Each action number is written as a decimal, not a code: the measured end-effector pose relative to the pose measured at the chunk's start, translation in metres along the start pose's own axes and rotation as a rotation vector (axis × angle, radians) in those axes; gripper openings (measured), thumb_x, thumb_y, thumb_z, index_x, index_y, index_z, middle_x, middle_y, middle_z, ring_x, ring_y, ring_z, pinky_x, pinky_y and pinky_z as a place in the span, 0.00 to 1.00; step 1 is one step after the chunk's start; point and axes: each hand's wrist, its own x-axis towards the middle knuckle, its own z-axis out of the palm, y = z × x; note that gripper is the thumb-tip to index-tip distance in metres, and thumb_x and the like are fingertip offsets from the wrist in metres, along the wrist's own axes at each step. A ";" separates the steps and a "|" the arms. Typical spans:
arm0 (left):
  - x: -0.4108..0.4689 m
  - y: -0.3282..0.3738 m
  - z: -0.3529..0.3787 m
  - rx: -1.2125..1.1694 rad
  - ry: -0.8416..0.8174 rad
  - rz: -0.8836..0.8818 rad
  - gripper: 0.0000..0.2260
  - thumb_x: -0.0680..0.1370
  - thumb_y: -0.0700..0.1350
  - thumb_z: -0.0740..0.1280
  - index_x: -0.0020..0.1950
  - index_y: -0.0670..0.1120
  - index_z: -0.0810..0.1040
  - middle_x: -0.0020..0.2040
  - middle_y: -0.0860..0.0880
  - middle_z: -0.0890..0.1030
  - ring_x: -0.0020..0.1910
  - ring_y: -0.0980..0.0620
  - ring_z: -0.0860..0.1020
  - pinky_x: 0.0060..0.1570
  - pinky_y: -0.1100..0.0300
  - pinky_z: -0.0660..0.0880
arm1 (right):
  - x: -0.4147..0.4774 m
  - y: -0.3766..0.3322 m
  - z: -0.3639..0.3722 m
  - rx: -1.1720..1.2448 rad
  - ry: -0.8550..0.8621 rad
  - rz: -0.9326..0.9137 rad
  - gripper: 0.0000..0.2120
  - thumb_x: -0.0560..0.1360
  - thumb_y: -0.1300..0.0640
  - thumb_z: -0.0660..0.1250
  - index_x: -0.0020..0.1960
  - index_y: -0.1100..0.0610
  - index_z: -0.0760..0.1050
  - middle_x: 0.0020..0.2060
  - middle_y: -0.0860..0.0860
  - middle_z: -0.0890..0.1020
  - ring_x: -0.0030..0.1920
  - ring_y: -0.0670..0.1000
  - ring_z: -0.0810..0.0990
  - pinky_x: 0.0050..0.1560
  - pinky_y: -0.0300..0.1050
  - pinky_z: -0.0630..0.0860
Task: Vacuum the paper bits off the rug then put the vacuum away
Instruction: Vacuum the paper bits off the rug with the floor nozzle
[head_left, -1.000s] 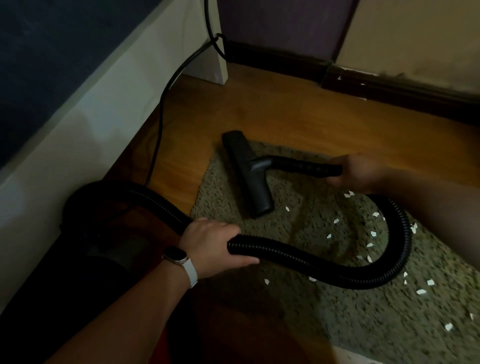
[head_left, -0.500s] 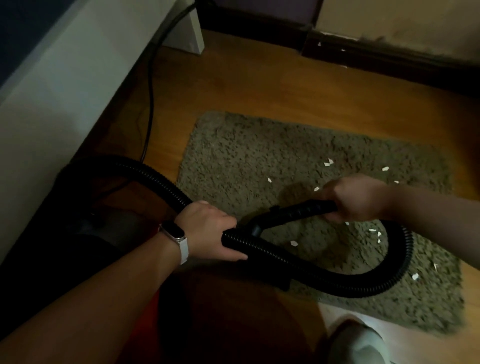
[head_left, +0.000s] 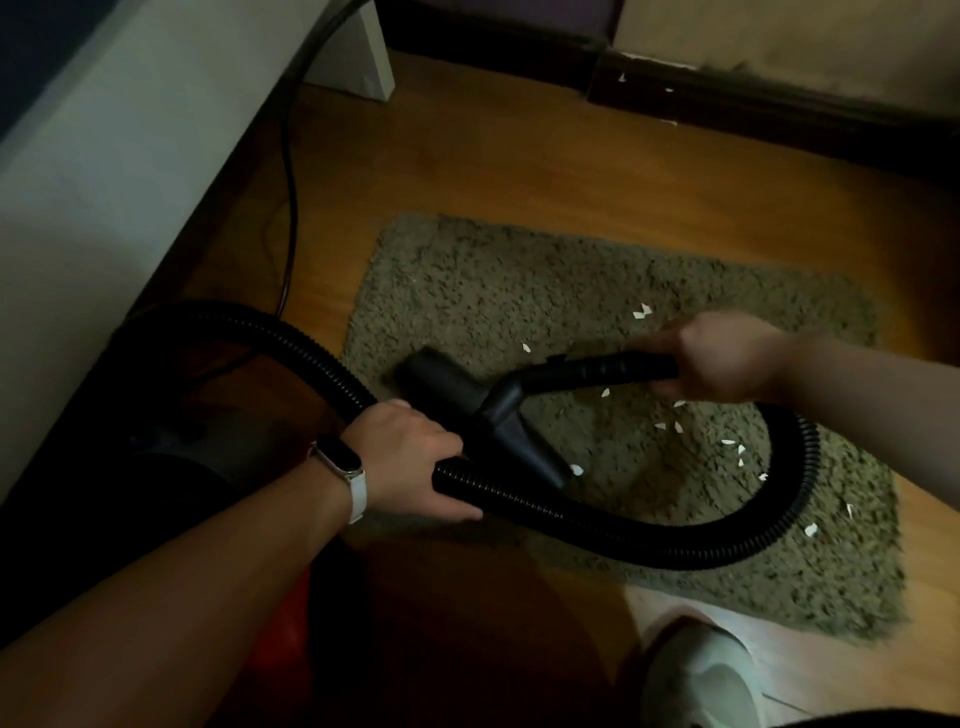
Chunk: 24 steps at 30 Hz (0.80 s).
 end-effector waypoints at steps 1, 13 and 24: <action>-0.002 0.001 0.000 0.009 0.008 0.018 0.28 0.67 0.77 0.54 0.37 0.54 0.73 0.32 0.57 0.76 0.33 0.55 0.77 0.40 0.59 0.67 | 0.000 -0.009 0.003 -0.042 -0.015 -0.050 0.19 0.77 0.45 0.67 0.67 0.40 0.70 0.42 0.42 0.78 0.38 0.42 0.78 0.40 0.42 0.79; -0.017 0.013 0.009 -0.015 0.015 0.106 0.24 0.69 0.76 0.57 0.35 0.55 0.63 0.30 0.56 0.76 0.30 0.53 0.77 0.39 0.58 0.69 | -0.009 0.005 0.005 -0.040 0.019 0.071 0.20 0.79 0.47 0.66 0.69 0.41 0.68 0.38 0.41 0.77 0.34 0.40 0.76 0.30 0.36 0.73; -0.005 0.014 0.003 -0.007 0.042 0.027 0.27 0.68 0.77 0.55 0.36 0.53 0.74 0.31 0.57 0.76 0.32 0.55 0.77 0.40 0.59 0.71 | -0.013 -0.002 0.013 -0.079 -0.013 0.004 0.20 0.77 0.44 0.66 0.68 0.37 0.68 0.40 0.40 0.77 0.36 0.40 0.76 0.33 0.38 0.75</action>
